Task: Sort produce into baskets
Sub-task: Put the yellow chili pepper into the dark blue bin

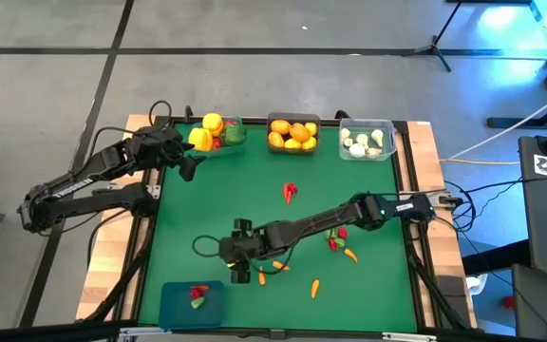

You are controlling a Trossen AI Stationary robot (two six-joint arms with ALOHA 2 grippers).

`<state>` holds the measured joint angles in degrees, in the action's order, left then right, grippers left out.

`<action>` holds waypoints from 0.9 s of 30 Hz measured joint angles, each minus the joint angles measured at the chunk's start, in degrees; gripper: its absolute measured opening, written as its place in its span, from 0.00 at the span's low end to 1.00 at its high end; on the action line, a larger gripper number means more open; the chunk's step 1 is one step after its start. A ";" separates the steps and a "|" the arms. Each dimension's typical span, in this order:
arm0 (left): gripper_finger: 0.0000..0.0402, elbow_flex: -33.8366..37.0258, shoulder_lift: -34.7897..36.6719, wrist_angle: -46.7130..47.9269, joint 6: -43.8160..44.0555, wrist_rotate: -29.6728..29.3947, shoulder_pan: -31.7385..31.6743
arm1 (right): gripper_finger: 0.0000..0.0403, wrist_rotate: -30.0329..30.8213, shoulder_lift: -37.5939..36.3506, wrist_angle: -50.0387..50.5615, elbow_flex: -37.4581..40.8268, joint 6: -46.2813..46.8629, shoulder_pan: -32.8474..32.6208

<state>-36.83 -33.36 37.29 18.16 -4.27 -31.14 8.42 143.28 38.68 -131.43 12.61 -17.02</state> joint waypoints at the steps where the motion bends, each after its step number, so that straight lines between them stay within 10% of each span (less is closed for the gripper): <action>1: 0.77 0.00 0.00 0.01 -0.05 -0.01 0.00 | 0.50 0.25 0.06 -0.20 1.43 0.85 -0.21; 18: 0.77 0.00 0.01 0.21 -0.12 -0.01 0.00 | 0.48 0.93 -0.02 -5.12 12.43 5.21 0.62; 27: 0.77 0.00 0.00 0.21 -0.55 -0.01 0.00 | 0.12 -1.11 -0.02 -5.35 12.46 6.59 0.60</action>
<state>-36.84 -33.36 37.50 17.61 -4.27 -31.14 7.31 143.26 33.33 -118.97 19.21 -16.43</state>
